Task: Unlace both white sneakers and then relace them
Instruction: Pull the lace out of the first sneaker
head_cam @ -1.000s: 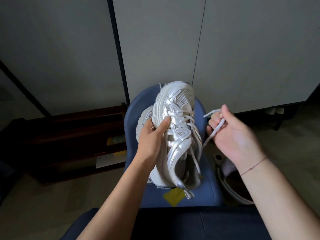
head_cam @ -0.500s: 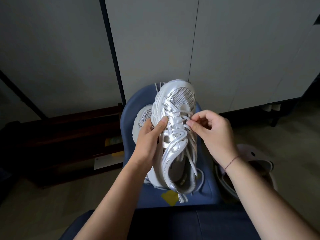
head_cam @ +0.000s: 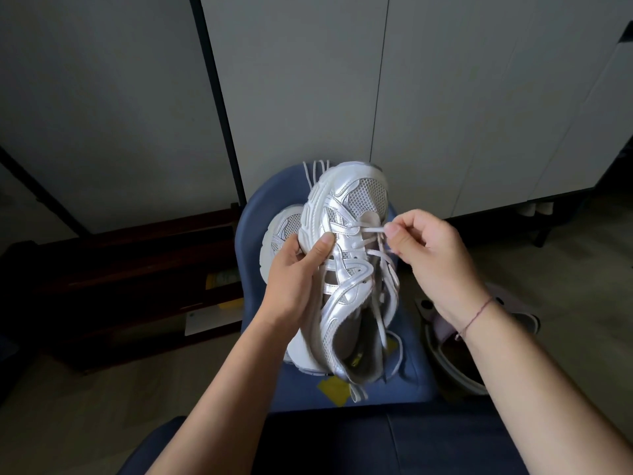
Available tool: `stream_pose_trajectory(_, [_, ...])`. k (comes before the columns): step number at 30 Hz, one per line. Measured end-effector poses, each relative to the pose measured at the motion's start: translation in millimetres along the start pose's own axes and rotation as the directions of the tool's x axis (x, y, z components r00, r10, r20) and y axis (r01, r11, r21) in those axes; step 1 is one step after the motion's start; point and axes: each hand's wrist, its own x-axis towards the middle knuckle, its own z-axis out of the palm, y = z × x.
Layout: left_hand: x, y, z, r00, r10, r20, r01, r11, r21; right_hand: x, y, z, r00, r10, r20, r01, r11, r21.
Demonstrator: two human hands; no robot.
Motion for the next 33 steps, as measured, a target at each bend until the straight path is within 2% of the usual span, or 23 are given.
stream_pose_trajectory(2, [1.0, -1.7, -0.5, 1.0, -0.003, -0.004, 0.003, 0.999, 0.035, 2.4, 0.2, -6.2, 0.995, 0.095, 0.005, -0.094, 0.98, 0.176])
stream_pose_trajectory(4, [1.9, -3.3, -1.1, 1.0, -0.005, 0.006, 0.004, 0.998, 0.07, 2.7, 2.1, -10.7, 0.983, 0.18, 0.04, -0.182, 0.911, 0.37])
stream_pose_trajectory(6, [2.5, -4.0, -2.1, 1.0, -0.024, 0.02, 0.023, 0.998, 0.053, 0.6, 6.7, -10.9, 0.971, 0.221, 0.093, -0.239, 0.863, 0.445])
stream_pose_trajectory(9, [2.7, -1.8, -3.0, 0.998, -0.049, 0.046, 0.05, 0.999, -0.015, -4.1, 11.6, -2.6, 0.965, 0.236, 0.112, -0.261, 0.888, 0.379])
stream_pose_trajectory(11, [3.1, -0.9, -2.6, 0.997, -0.055, 0.057, 0.057, 0.998, -0.029, -6.1, 11.3, 3.4, 0.963, 0.253, 0.089, -0.267, 0.873, 0.408])
stream_pose_trajectory(14, [2.7, -0.5, -1.9, 0.996, -0.058, 0.06, 0.06, 0.998, -0.033, -6.5, 11.3, 7.1, 0.977, 0.213, 0.022, -0.206, 0.906, 0.37])
stream_pose_trajectory(17, [2.1, -0.6, -2.4, 0.997, -0.055, 0.05, 0.056, 0.998, -0.023, -8.3, 13.3, 8.4, 0.992, 0.122, -0.03, -0.112, 0.968, 0.224])
stream_pose_trajectory(19, [1.4, -0.7, -3.0, 0.997, -0.052, 0.047, 0.054, 0.998, -0.028, -8.3, 12.6, 10.6, 0.99, 0.137, -0.018, -0.132, 0.974, 0.182])
stream_pose_trajectory(20, [0.9, -0.1, -3.3, 0.997, -0.056, 0.048, 0.058, 0.998, -0.035, -6.8, 10.3, 10.7, 0.982, 0.188, -0.004, -0.182, 0.954, 0.24])
stream_pose_trajectory(21, [1.0, 0.7, -4.1, 0.997, -0.061, 0.044, 0.063, 0.997, -0.041, -4.3, 7.6, 8.8, 0.965, 0.26, 0.022, -0.25, 0.895, 0.37])
stream_pose_trajectory(22, [0.8, 1.9, -4.7, 0.997, -0.067, 0.037, 0.068, 0.997, -0.044, -1.4, 4.7, 4.3, 0.939, 0.335, 0.08, -0.321, 0.77, 0.552])
stream_pose_trajectory(23, [1.1, 2.6, -5.6, 0.997, -0.068, 0.028, 0.07, 0.997, -0.04, 1.0, 1.0, -1.7, 0.91, 0.382, 0.164, -0.379, 0.598, 0.706])
stream_pose_trajectory(24, [1.3, 3.1, -6.4, 0.998, -0.066, 0.022, 0.067, 0.997, -0.029, 2.8, -2.2, -8.2, 0.886, 0.392, 0.246, -0.417, 0.447, 0.792])
stream_pose_trajectory(25, [1.6, 3.0, -6.4, 0.998, -0.059, 0.022, 0.06, 0.998, -0.018, 3.8, -3.7, -12.8, 0.87, 0.394, 0.297, -0.441, 0.354, 0.824])
stream_pose_trajectory(26, [1.3, 2.7, -5.7, 0.998, -0.052, 0.03, 0.053, 0.999, -0.013, 3.7, -3.9, -15.0, 0.859, 0.403, 0.314, -0.457, 0.33, 0.826])
stream_pose_trajectory(29, [1.0, 0.0, -2.9, 0.997, -0.054, 0.049, 0.055, 0.998, -0.014, 1.4, 5.4, -8.9, 0.859, 0.453, 0.238, -0.463, 0.49, 0.739])
stream_pose_trajectory(33, [2.1, 0.6, -2.2, 0.997, -0.066, 0.032, 0.067, 0.997, -0.045, -3.6, 11.8, 0.7, 0.928, 0.328, 0.178, -0.366, 0.711, 0.6])
